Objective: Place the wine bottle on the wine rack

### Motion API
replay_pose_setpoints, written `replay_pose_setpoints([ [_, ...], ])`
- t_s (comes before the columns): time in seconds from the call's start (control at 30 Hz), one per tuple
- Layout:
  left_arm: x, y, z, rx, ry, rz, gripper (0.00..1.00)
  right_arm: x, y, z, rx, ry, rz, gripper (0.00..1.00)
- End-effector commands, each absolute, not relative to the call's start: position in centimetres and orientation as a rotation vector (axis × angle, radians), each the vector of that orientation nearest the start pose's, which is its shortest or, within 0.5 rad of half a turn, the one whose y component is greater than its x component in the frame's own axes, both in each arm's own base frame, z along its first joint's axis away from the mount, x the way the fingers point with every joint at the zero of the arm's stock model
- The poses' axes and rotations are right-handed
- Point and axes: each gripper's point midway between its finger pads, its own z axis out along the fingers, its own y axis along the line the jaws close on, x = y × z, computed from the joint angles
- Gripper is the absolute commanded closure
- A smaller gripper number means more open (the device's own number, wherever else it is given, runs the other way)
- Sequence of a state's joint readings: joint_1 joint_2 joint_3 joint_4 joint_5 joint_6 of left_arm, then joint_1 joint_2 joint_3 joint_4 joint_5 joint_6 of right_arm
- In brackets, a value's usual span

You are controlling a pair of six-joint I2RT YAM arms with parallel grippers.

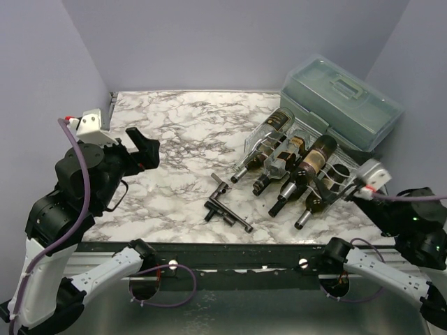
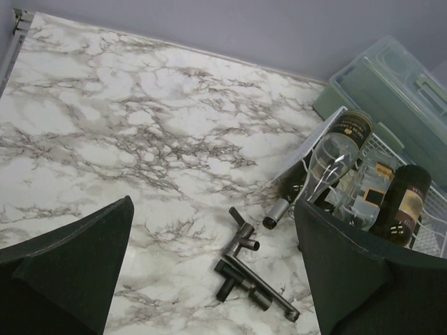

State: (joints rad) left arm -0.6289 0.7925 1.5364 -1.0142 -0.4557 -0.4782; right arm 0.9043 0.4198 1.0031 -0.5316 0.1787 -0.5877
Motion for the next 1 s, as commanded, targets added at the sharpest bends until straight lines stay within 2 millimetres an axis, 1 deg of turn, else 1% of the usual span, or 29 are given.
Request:
replay_pose_setpoints([
  [0.0, 20.3, -6.1, 44.0, -0.233, 1.734, -0.347, 0.01, 18.0, 7.8, 43.6, -0.189, 1.343, 0.349, 0.00],
  [0.03, 20.5, -6.1, 44.1, -0.231, 1.735, -0.339, 0.01, 18.3, 7.4, 43.5, -0.120, 1.367, 0.358, 0.00],
  [0.07, 20.7, -6.2, 44.3, -0.229, 1.734, -0.335, 0.01, 18.4, 7.5, 43.5, -0.114, 1.380, 0.359, 0.00],
  [0.13, 21.0, -6.3, 44.7, -0.226, 1.729, -0.330, 0.01, 18.3, 8.5, 43.6, -0.121, 1.403, 0.412, 0.00],
  [0.27, 21.3, -6.4, 45.7, -0.220, 1.716, -0.327, 0.01, 18.4, 8.7, 45.0, -0.059, 1.393, 0.461, 0.00],
  [0.33, 21.3, -6.4, 46.1, -0.218, 1.708, -0.324, 0.01, 18.3, 8.2, 46.0, -0.024, 1.365, 0.477, 0.00],
  [0.43, 21.3, -6.2, 46.8, -0.220, 1.693, -0.323, 0.01, 18.4, 6.6, 47.5, 0.080, 1.331, 0.472, 0.00],
  [0.6, 21.1, -5.7, 47.9, -0.226, 1.663, -0.311, 0.01, 18.0, 5.9, 49.2, 0.078, 1.282, 0.459, 0.00],
  [0.7, 21.2, -5.5, 48.7, -0.222, 1.649, -0.302, 0.01, 17.9, 5.7, 49.4, 0.080, 1.260, 0.455, 0.00],
  [0.8, 21.2, -5.5, 49.3, -0.216, 1.637, -0.302, 0.01, 18.0, 5.5, 49.2, 0.093, 1.255, 0.449, 0.00],
  [0.9, 21.1, -5.5, 49.7, -0.213, 1.629, -0.306, 0.01, 18.0, 5.3, 49.0, 0.098, 1.256, 0.437, 0.00],
  [0.97, 21.1, -5.5, 49.8, -0.211, 1.628, -0.311, 0.01, 17.9, 4.7, 49.2, 0.126, 1.243, 0.443, 0.00],
])
